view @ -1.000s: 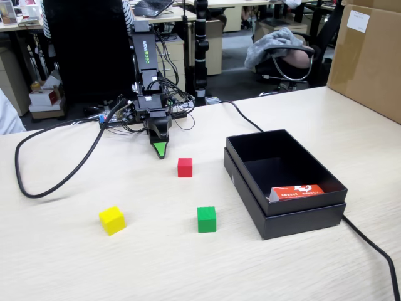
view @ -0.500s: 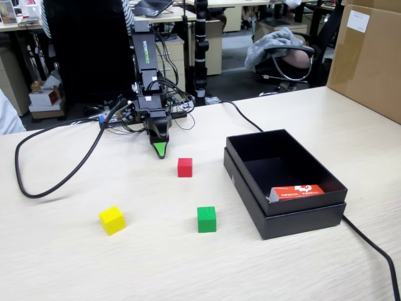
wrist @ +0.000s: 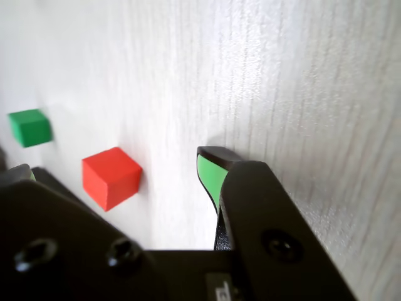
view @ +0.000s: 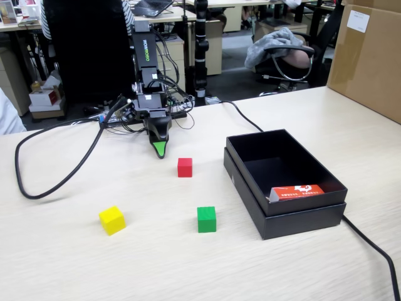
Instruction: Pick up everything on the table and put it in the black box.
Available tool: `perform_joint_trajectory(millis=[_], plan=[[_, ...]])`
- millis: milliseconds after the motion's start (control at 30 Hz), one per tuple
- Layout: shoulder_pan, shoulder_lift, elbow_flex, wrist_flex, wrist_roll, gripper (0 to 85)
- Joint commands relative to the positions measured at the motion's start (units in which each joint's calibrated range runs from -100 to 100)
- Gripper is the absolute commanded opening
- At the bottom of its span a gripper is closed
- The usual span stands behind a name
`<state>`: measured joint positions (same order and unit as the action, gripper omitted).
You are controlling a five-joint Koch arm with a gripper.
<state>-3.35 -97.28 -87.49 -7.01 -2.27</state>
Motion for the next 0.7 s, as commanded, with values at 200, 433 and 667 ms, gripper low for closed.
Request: perform_joint_trajectory(millis=[200, 433, 667], plan=[[0.2, 11.3, 25.2, -23.4, 2.0, 49.7], [1.8, 25.7, 48.3, -45.8, 5.8, 47.6], [4.0, 38.7, 59.0, -53.3, 9.4, 47.6]])
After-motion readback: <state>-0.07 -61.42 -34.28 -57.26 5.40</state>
